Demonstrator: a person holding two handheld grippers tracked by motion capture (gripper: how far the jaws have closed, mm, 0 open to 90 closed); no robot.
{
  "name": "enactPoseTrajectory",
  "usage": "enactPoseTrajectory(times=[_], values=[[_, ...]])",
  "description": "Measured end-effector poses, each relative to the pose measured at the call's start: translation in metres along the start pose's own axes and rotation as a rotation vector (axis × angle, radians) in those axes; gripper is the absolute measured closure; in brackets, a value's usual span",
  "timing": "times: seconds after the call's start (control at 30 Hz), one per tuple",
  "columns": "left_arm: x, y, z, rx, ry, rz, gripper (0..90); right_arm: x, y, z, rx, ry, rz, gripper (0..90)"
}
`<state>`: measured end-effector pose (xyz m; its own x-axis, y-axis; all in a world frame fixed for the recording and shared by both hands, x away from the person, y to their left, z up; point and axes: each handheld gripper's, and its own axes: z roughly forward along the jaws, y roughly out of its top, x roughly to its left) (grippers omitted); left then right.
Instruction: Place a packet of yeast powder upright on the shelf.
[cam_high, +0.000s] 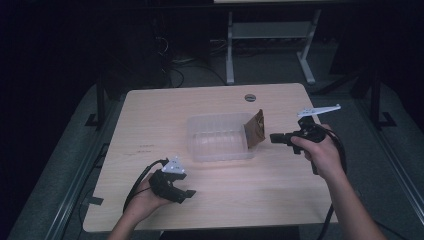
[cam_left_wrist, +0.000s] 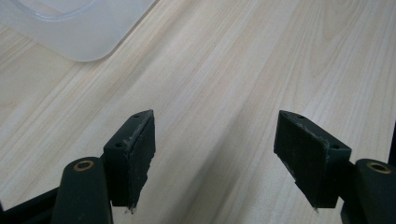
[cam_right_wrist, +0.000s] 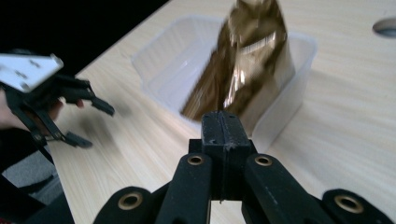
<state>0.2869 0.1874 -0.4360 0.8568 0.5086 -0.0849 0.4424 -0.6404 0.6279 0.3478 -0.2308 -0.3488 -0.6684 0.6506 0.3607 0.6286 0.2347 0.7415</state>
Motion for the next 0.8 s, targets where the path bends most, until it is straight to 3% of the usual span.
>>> enactPoseTrajectory(times=[0.17, 0.33, 0.8], values=[[0.0, 0.0, 0.0, -0.005, 0.002, -0.005, 28.8, -0.003, -0.017, 0.022, 0.065, 0.003, 0.013, 90.0], [0.0, 0.0, 0.0, -0.005, 0.003, 0.002, 28.8, -0.007, -0.019, 0.039, 0.083, 0.008, 0.023, 90.0], [0.001, 0.0, -0.002, -0.007, -0.001, -0.005, 28.8, -0.029, 0.022, 0.064, 0.021, -0.009, 0.059, 90.0]])
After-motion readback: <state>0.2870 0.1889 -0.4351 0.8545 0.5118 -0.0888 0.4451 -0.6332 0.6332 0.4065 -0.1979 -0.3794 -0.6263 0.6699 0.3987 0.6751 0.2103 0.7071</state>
